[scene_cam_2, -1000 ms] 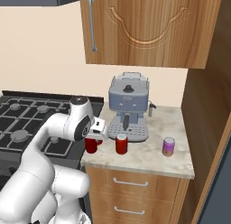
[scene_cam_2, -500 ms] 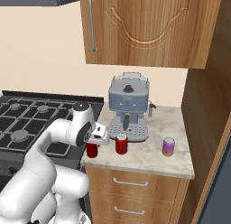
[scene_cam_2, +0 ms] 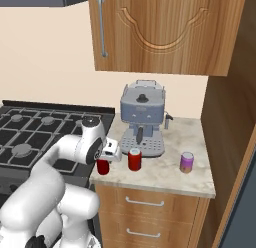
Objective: Four empty soda cans are scattered around the kitchen. Gather all the cans and cluster them next to the stove for recycling.
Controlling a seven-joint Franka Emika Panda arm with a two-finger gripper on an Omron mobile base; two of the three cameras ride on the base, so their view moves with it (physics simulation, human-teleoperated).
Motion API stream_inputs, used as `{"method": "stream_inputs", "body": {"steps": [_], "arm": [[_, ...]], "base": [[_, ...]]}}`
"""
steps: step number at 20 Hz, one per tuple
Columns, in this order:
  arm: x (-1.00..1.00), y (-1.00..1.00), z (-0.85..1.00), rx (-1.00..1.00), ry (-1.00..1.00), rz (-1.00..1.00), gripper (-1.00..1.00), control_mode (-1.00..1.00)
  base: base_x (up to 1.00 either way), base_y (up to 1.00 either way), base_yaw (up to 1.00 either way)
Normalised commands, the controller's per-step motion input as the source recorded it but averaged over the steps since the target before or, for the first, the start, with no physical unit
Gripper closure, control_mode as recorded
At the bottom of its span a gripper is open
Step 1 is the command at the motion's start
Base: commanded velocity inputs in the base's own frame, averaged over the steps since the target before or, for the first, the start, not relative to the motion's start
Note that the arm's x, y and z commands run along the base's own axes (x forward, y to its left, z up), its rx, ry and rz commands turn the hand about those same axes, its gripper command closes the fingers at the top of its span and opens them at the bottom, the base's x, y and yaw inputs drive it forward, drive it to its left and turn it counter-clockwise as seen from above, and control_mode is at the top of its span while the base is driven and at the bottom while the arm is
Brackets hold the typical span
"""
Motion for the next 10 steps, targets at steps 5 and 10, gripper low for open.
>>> {"method": "stream_inputs", "body": {"steps": [5, 10], "arm": [[0.22, 0.02, -0.07, 0.00, 0.00, 0.00, 1.00, -1.00], [0.03, 0.00, -0.21, 0.00, 0.02, 0.00, 1.00, -1.00]], "base": [[0.00, 0.00, 0.00], [0.00, 0.00, 0.00]]}}
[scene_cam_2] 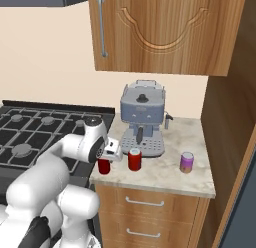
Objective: Four empty soda cans are scattered around the kitchen. Gather all the cans and cluster them next to the stove for recycling.
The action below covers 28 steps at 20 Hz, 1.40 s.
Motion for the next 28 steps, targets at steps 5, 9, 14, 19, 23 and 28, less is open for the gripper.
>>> {"method": "stream_inputs", "body": {"steps": [5, 9, 14, 19, 23, 28], "arm": [[0.00, 0.00, -0.20, 0.00, 0.02, 0.00, -1.00, -1.00], [0.00, 0.00, -0.03, 0.00, 0.00, 0.00, -1.00, -1.00], [0.00, 0.00, 0.00, 0.00, 0.00, 0.00, -1.00, -1.00], [0.00, 0.00, 0.06, 0.00, 0.00, 0.00, -1.00, -1.00], [0.00, -0.01, 0.32, 0.00, -0.02, 0.00, -1.00, -1.00], [-0.11, 0.00, 0.37, 0.00, -0.10, 0.00, -1.00, -1.00]], "base": [[0.00, 0.00, 0.00], [0.00, 0.00, 0.00], [0.00, 0.00, 0.00], [0.00, 0.00, 0.00], [0.00, 0.00, 0.00], [0.00, 0.00, 0.00]]}}
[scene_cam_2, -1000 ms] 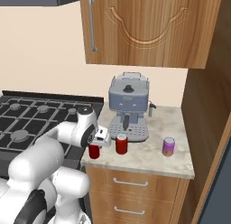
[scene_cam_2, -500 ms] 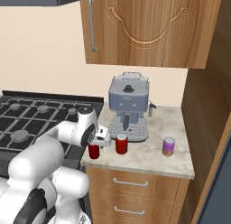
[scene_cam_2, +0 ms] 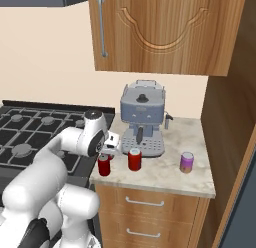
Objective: Four empty soda cans are scattered around the kitchen. Gather all the cans and cluster them next to the stove for recycling.
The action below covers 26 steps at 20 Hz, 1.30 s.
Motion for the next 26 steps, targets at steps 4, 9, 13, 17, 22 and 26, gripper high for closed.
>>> {"method": "stream_inputs", "body": {"steps": [4, 9, 13, 17, 22, 26], "arm": [[-0.43, 0.00, 0.45, 0.00, -0.12, 0.00, -1.00, -1.00], [-0.36, -0.13, 0.52, 0.00, -0.08, -0.02, -1.00, -1.00], [-0.33, -0.32, 0.33, 0.00, -0.07, -0.07, -1.00, -1.00], [-0.39, -0.33, 0.43, 0.00, -0.07, -0.05, -1.00, -1.00], [-0.25, -0.34, 0.40, 0.00, -0.07, -0.07, -1.00, -1.00], [-0.32, -0.40, 0.38, 0.00, -0.04, -0.07, -1.00, -1.00]], "base": [[0.00, 0.00, 0.00], [0.00, 0.00, 0.00], [0.00, 0.00, 0.00], [0.00, 0.00, 0.00], [0.00, 0.00, 0.00], [0.00, 0.00, 0.00]]}}
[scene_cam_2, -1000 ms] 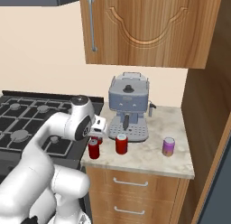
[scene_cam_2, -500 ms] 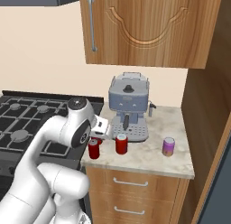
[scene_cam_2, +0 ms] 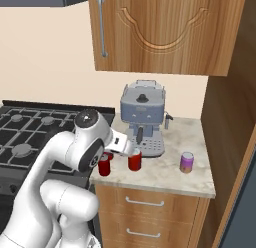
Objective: Four empty soda cans are scattered around the kitchen. Gather all the cans and cluster them next to the stove for recycling.
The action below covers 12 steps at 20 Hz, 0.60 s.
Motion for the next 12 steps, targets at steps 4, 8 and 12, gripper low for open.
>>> {"method": "stream_inputs", "body": {"steps": [4, 8, 12], "arm": [[-0.55, -0.23, 0.39, 0.00, 0.00, -0.02, -1.00, -1.00], [-0.40, -0.22, 0.35, -0.01, 0.00, 0.00, -1.00, -1.00], [-0.03, -0.38, 0.12, -0.02, 0.00, -0.02, -1.00, -1.00]], "base": [[0.00, 0.00, 0.00], [0.00, 0.00, 0.00], [0.00, 0.00, 0.00]]}}
